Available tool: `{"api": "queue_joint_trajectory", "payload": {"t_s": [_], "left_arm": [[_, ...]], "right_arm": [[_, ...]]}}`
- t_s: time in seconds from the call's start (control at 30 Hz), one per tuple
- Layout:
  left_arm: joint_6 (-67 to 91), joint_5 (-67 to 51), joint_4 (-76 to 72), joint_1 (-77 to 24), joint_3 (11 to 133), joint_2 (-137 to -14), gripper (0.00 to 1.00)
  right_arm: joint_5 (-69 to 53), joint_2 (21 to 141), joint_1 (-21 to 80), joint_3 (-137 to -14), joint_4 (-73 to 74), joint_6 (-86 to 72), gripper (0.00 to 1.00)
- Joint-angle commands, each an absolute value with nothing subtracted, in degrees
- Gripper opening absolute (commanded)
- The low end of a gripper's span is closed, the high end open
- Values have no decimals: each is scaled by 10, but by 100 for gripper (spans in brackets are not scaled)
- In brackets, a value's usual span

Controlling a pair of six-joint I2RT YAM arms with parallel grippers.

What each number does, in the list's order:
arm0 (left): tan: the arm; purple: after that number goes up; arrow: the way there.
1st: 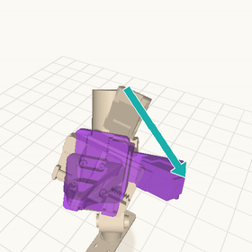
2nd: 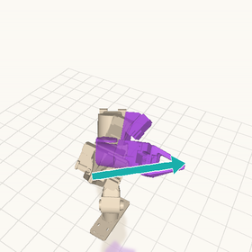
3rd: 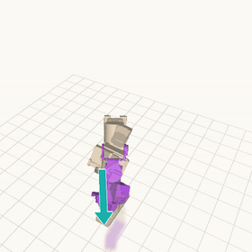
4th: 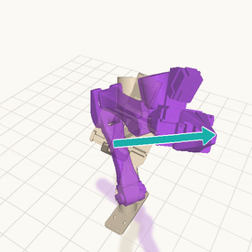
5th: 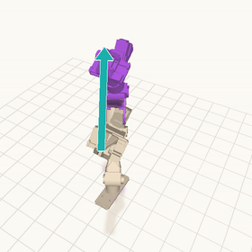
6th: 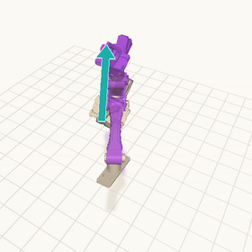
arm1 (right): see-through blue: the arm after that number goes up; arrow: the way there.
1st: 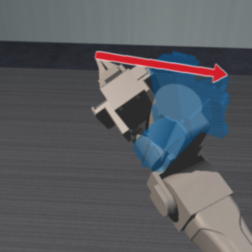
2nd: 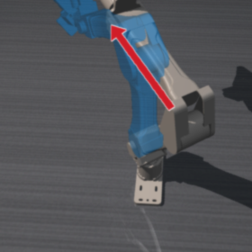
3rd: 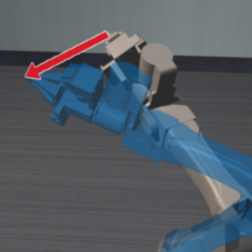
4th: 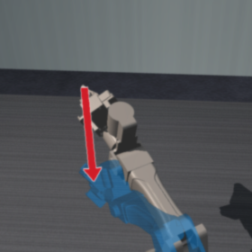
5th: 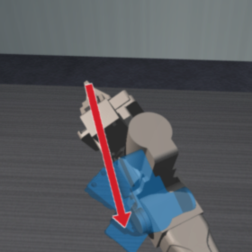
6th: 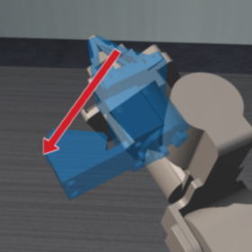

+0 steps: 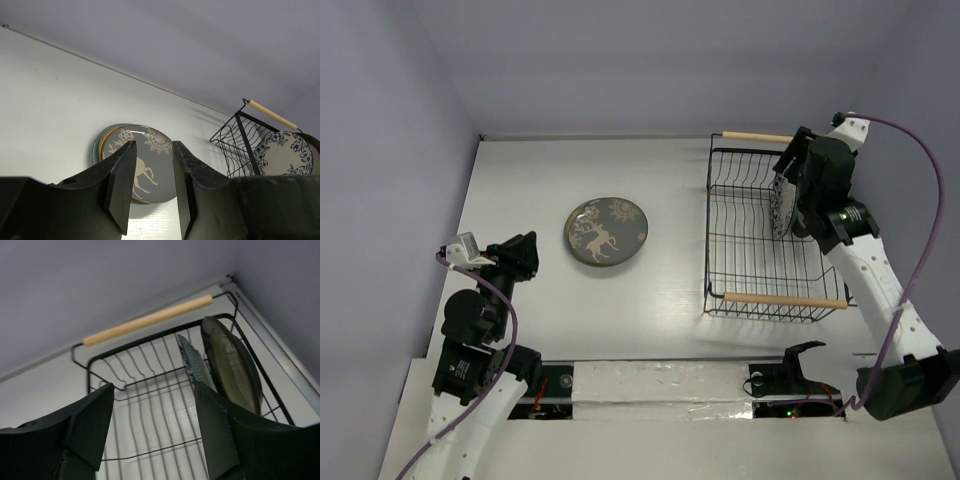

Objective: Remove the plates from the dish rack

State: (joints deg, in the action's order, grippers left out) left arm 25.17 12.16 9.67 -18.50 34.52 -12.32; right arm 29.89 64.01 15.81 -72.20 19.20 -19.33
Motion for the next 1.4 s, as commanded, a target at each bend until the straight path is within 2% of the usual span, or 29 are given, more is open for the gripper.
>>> {"api": "queue_joint_trajectory", "payload": {"t_s": [0.0, 0.3, 0.53, 0.63, 0.73, 0.77, 1.0, 1.37], "left_arm": [[250, 119, 75, -182, 352, -118, 32], [250, 119, 73, -182, 352, -118, 32], [250, 119, 73, -182, 352, -113, 32], [250, 119, 72, -182, 352, -112, 32], [250, 119, 73, -182, 352, -114, 32], [250, 119, 72, -187, 352, -115, 32], [250, 119, 71, -187, 352, -113, 32], [250, 119, 70, -187, 352, -115, 32]], "right_arm": [[275, 685, 126, -715, 232, -165, 72], [380, 808, 108, -729, 279, -140, 67], [450, 841, 108, -732, 288, -144, 60], [447, 858, 102, -733, 291, -142, 52], [462, 881, 102, -740, 303, -140, 36], [467, 884, 102, -744, 308, -137, 25], [506, 857, 108, -768, 348, -94, 1], [538, 780, 145, -841, 385, -79, 0]]}}
